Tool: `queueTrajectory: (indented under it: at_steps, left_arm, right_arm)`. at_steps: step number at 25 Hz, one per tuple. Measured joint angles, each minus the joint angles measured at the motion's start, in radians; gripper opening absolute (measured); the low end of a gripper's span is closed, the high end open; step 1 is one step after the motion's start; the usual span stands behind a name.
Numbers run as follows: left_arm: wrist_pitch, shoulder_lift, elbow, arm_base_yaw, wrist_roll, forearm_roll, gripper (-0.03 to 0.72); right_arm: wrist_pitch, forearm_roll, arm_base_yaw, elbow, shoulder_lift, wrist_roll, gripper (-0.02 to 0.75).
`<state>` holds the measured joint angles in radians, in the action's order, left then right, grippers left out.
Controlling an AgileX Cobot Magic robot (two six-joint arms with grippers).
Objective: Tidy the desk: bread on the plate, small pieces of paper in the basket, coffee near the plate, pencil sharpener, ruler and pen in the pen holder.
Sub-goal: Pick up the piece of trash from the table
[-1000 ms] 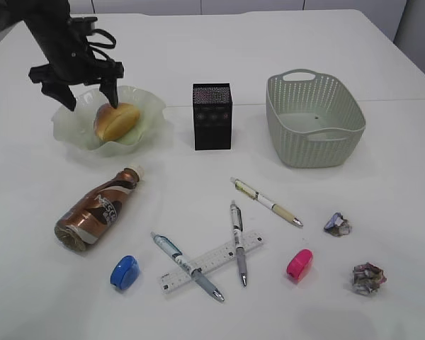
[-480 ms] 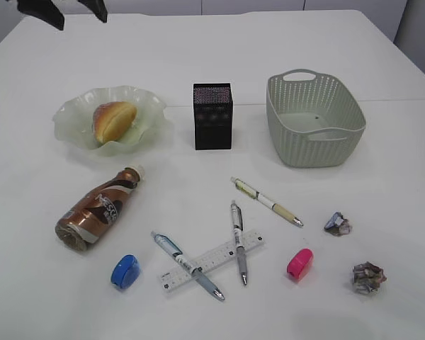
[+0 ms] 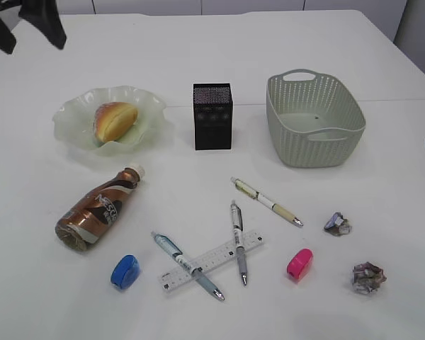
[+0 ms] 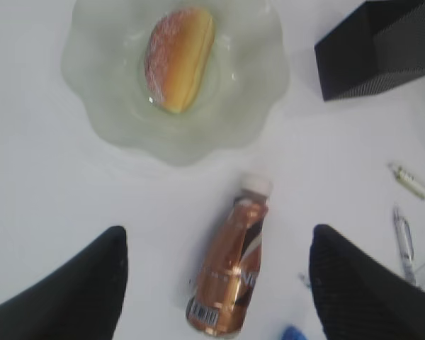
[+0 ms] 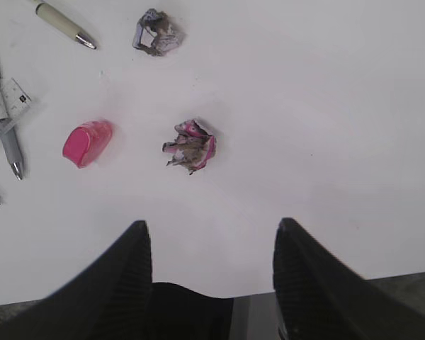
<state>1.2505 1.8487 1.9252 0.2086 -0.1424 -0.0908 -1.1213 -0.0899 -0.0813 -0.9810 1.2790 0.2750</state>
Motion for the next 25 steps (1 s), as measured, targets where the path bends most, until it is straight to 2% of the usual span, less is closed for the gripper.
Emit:
queueTrajectory:
  at_steps: [5,9,14,20,25]
  left_arm:
    - [0.0,-0.181,-0.239,0.0,0.032,0.015,0.552]
    - [0.0,-0.287,-0.342,0.0,0.038,0.061,0.549]
    - [0.002,-0.349,-0.361,0.0,0.038,0.091,0.549]
    - [0.002,-0.368,-0.361,0.0,0.038,0.091,0.543]
    - [0.002,-0.374,-0.361,0.0,0.039,0.091,0.543]
  right_arm:
    - [0.04,-0.033,0.0,0.055,0.0,0.0,0.435]
    - [0.121,-0.045,0.0,0.115,0.0,0.0,0.435]
    - [0.219,-0.028,-0.017,0.125,0.013,-0.035,0.435]
    - [0.239,0.09,-0.157,0.125,0.145,-0.03,0.435]
    - [0.257,0.15,-0.188,0.125,0.273,-0.003,0.435]
